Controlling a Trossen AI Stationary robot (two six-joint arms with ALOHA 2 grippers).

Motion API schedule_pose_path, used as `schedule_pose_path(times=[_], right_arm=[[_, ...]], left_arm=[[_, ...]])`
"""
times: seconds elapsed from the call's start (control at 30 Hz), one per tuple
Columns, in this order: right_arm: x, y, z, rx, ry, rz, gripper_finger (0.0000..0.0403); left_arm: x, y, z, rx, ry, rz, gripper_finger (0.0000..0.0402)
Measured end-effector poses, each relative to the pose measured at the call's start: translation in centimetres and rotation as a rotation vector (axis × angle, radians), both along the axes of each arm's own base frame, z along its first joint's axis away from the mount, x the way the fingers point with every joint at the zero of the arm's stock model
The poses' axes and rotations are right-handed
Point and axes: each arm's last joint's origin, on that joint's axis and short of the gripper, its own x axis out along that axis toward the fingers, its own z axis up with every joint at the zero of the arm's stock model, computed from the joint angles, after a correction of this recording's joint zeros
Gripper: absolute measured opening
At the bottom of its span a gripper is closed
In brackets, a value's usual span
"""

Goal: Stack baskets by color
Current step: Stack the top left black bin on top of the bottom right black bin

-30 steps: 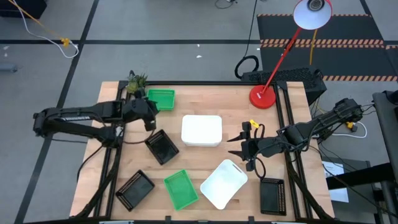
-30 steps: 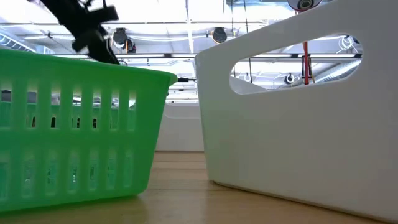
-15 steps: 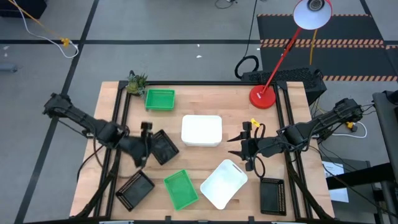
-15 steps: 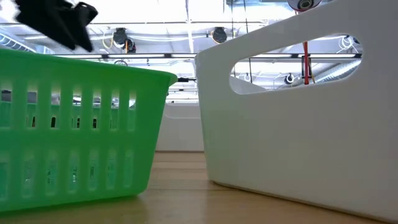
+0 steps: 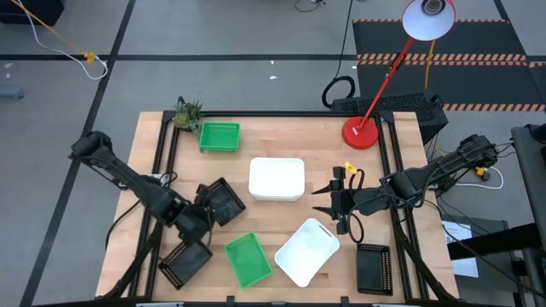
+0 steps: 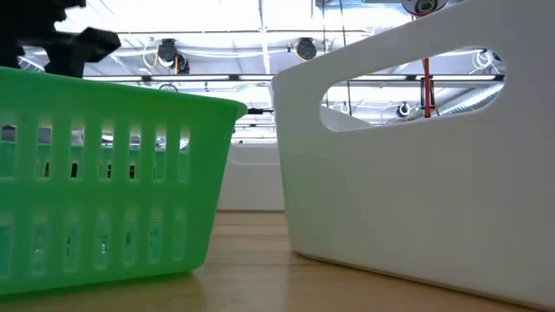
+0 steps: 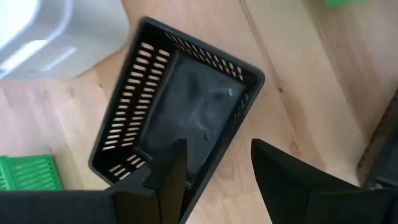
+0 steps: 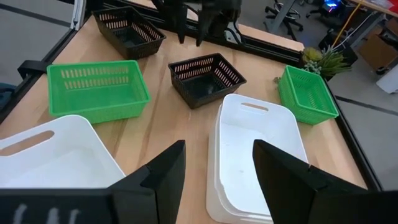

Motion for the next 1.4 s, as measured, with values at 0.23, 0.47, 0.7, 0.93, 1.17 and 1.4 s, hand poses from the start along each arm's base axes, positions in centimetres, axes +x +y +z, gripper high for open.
schedule_pose_path(times=[0.23, 0.47, 0.7, 0.93, 1.17, 1.4], right_arm=[[0.0, 0.0, 0.0, 0.016, -0.001, -0.009, 0.0180], [0.0, 0.0, 0.0, 0.015, -0.001, -0.008, 0.0180], [0.0, 0.0, 0.0, 0.015, -0.006, -0.007, 0.0180], [0.3, 0.2, 0.6, 0.045, -0.072, -0.006, 0.0180], [1.6, 0.7, 0.6, 0.057, -0.134, 0.004, 0.0180], [3.3, 1.4, -0.1, 0.003, -0.170, 0.031, 0.0180]], left_arm=[[1.0, 0.3, -1.3, -0.004, 0.083, -0.031, 0.0181], [1.2, 0.9, -3.2, -0.041, 0.096, -0.064, 0.0172], [1.0, 1.2, -4.3, -0.010, 0.090, -0.119, 0.0094], [1.0, 1.8, -4.8, 0.004, 0.105, -0.144, 0.0015], [1.4, 1.1, -2.4, 0.014, 0.127, -0.163, 0.0015], [1.5, 0.0, 3.3, 0.077, 0.126, -0.199, 0.0008]])
